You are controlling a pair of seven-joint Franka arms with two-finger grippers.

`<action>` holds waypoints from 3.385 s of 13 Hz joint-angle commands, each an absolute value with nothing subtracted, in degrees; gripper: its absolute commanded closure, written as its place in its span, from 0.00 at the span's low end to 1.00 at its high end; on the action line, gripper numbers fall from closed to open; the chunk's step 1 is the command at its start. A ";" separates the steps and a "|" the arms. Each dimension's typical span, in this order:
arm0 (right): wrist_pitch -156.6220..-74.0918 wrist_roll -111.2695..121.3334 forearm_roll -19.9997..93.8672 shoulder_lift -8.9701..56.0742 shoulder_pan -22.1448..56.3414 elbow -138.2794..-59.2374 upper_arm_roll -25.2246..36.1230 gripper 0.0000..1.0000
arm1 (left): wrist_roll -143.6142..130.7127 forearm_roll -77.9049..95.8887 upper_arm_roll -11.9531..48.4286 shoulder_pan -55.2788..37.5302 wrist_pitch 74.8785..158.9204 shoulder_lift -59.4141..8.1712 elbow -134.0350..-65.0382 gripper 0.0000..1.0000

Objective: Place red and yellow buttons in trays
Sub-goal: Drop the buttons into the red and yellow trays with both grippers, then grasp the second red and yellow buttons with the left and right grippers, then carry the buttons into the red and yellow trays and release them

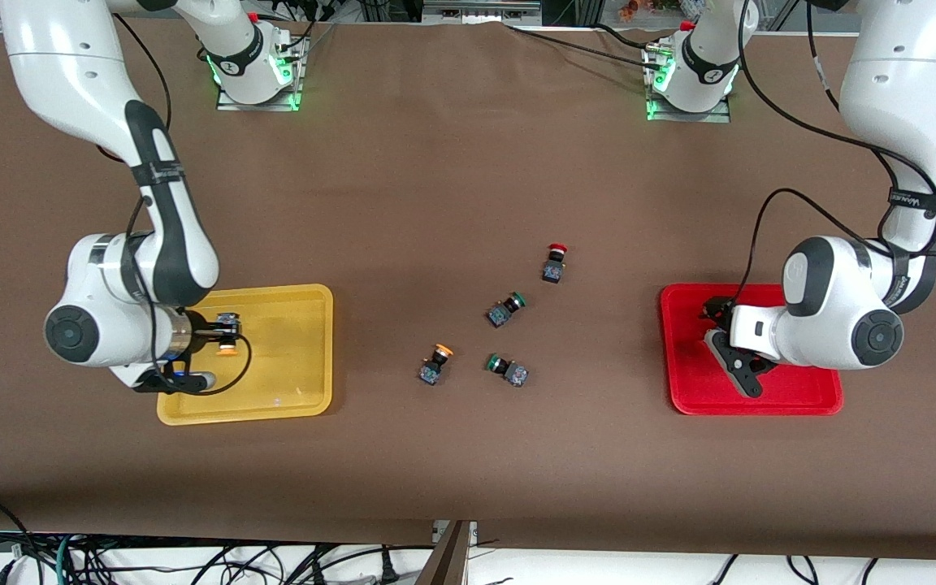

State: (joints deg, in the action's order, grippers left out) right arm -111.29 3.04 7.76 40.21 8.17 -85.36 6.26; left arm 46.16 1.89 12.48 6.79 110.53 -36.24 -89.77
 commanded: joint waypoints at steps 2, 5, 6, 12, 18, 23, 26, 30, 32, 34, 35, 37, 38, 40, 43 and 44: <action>-113.81 8.77 6.59 43.06 3.79 -85.87 5.62 0.93 | 26.61 2.64 19.49 6.07 106.79 -33.57 -90.88 0.00; -114.52 10.63 6.59 44.30 1.85 -85.78 5.62 0.68 | 5.17 1.85 21.80 -0.76 107.05 -33.58 -91.23 0.00; -114.00 10.98 6.68 44.12 1.93 -85.35 5.54 0.21 | -2.47 1.06 21.88 -3.40 107.31 -33.66 -91.23 0.00; -112.14 -1.09 7.47 43.07 11.31 -79.37 4.75 0.00 | -34.01 -17.65 21.97 -15.56 118.61 -34.10 -99.91 0.00; -127.59 -36.42 7.30 45.87 25.81 -78.66 4.83 0.00 | -35.95 -17.84 21.88 -15.03 137.27 -34.27 -111.88 0.00; -140.79 -47.18 7.38 50.61 31.89 -77.00 4.75 0.00 | -35.69 -17.84 21.80 -14.94 137.11 -34.72 -111.45 0.91; -140.98 -51.94 7.38 53.69 33.92 -72.17 4.83 0.00 | -35.16 -17.93 21.80 -13.98 135.80 -33.06 -111.18 0.93; -141.24 -52.64 7.29 58.35 35.95 -67.43 4.83 0.00 | -22.64 -17.49 21.88 -9.51 120.02 -28.83 -104.70 0.91; -141.33 -52.56 7.29 59.59 35.95 -65.75 4.83 0.00 | -11.92 -17.23 21.88 -6.43 111.66 -28.74 -99.95 0.91; -141.42 -52.29 7.29 60.03 35.95 -65.30 4.83 0.00 | -0.50 -17.23 21.88 -0.82 109.78 -28.48 -98.35 0.89; -141.94 -52.03 7.29 60.12 35.95 -65.39 4.83 0.05 | 5.22 -17.14 21.88 2.25 109.78 -28.48 -98.09 0.88; -142.21 -51.94 7.21 60.47 35.95 -65.30 4.83 0.31 | 15.50 -17.57 21.88 8.23 110.56 -28.48 -98.00 0.88; -142.64 -51.94 7.21 60.64 35.95 -65.39 4.83 0.51 | 19.56 -17.84 21.80 10.26 111.00 -28.74 -97.82 0.88; -142.65 -51.77 6.94 60.82 35.95 -65.39 4.83 0.77 | 27.29 -18.45 21.27 12.91 117.30 -29.96 -98.08 0.87; -138.46 -51.07 6.77 59.25 35.77 -65.30 5.36 0.99 | 39.17 -22.32 20.39 18.97 126.27 -33.47 -98.00 0.86; -135.21 -49.85 6.85 57.93 35.51 -65.30 5.45 0.99 | 42.59 -22.41 20.30 20.99 129.08 -35.31 -98.00 0.84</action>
